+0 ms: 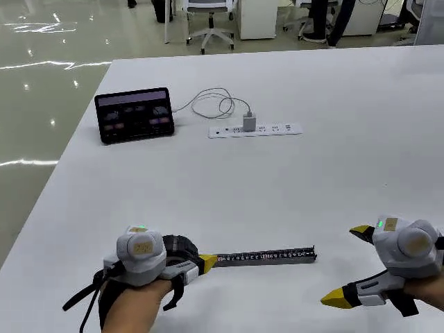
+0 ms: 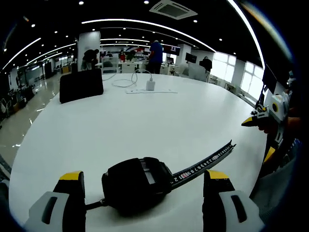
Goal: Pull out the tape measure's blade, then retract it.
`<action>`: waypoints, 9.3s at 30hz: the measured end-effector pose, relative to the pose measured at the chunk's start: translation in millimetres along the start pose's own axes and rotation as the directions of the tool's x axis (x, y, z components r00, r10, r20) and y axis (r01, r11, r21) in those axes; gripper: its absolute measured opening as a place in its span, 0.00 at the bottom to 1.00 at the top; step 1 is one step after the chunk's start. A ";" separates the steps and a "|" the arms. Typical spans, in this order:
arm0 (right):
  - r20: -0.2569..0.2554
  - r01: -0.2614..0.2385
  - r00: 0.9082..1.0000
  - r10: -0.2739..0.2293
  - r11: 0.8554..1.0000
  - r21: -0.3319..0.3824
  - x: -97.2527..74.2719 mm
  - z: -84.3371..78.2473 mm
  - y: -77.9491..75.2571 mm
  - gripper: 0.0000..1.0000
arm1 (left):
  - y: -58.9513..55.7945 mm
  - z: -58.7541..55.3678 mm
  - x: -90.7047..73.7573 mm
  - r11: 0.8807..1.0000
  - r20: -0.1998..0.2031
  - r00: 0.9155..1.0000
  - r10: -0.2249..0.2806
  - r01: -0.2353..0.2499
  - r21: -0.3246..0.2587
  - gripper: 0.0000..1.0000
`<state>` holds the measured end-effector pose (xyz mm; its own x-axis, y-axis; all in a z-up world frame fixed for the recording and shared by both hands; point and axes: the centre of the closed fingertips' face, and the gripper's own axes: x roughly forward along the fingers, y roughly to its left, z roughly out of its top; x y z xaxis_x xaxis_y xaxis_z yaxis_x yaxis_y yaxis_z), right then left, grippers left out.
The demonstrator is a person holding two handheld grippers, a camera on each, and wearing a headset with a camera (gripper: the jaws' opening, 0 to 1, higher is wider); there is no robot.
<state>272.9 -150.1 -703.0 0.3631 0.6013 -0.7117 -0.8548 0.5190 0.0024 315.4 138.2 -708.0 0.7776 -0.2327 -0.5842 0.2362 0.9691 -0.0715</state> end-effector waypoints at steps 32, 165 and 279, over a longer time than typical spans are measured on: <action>-0.349 -0.364 0.908 0.229 0.844 -0.393 51.6 -4.0 -12.4 0.59 | 4.9 -0.8 13.5 0.998 0.054 0.998 0.027 -0.024 -0.051 1.00; -0.349 -0.340 0.909 0.228 0.889 -0.306 96.6 17.4 9.9 0.11 | 9.1 -13.7 18.1 0.996 -0.029 0.998 0.047 -0.049 -0.074 0.63; -0.252 -0.346 0.926 0.282 0.901 -0.262 147.1 66.3 56.3 0.11 | 10.2 -13.5 16.8 0.994 -0.035 0.999 0.023 -0.027 -0.110 0.61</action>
<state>302.9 7.8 -761.0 0.0018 0.5497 -0.8354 -0.9929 0.1003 0.0639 323.0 145.3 -729.4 0.7620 -0.2075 -0.6135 0.1503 0.9781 -0.1441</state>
